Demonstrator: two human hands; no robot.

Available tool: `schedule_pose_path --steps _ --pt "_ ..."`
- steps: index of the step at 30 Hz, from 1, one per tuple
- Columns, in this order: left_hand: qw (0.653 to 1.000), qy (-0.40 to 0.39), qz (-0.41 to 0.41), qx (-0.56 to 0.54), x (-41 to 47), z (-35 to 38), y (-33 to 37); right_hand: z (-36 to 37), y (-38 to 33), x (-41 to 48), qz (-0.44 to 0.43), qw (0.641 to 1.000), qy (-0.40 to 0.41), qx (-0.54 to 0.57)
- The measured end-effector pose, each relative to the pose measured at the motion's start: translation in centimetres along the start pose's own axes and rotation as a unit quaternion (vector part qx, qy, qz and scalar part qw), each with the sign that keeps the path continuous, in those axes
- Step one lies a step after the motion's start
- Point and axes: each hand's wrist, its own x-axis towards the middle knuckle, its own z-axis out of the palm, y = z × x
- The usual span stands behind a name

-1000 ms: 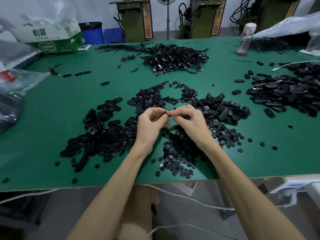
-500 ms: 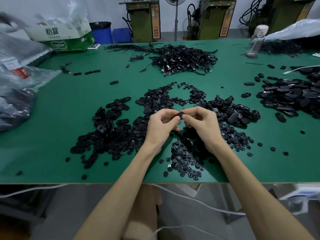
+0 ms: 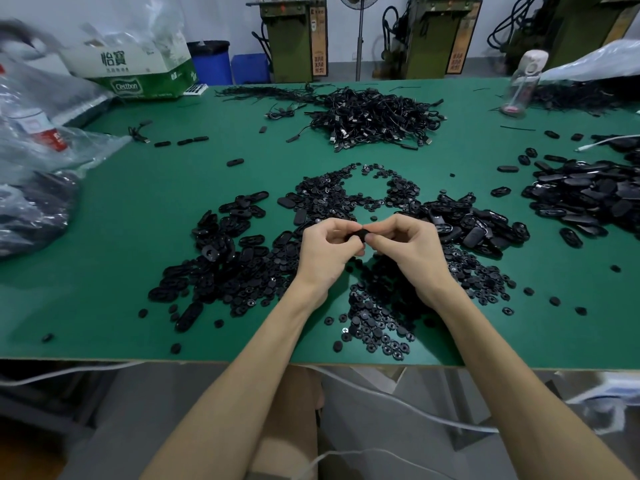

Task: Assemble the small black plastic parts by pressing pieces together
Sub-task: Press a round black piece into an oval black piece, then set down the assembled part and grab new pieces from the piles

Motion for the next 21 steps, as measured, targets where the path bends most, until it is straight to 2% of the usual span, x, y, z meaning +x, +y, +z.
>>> schedule_pose_path --steps 5,12,15,18,21 --pt "0.999 -0.015 0.0 -0.041 -0.1 -0.1 0.2 -0.3 0.1 -0.1 0.02 0.999 0.023 0.041" --pt "1.0 -0.011 0.026 0.002 -0.2 0.0 0.3 -0.2 -0.2 -0.3 0.005 0.999 0.028 0.038" --pt "0.996 0.012 0.06 0.058 -0.2 0.2 0.8 -0.4 -0.3 -0.2 -0.002 0.993 0.115 0.029" --pt "0.994 0.039 0.069 0.076 0.3 -0.3 1.5 -1.1 0.0 0.1 0.021 0.969 0.244 0.034" --pt "0.989 0.041 0.06 0.131 1.4 -1.9 2.5 -1.6 0.3 0.3 0.047 0.947 0.316 0.02"
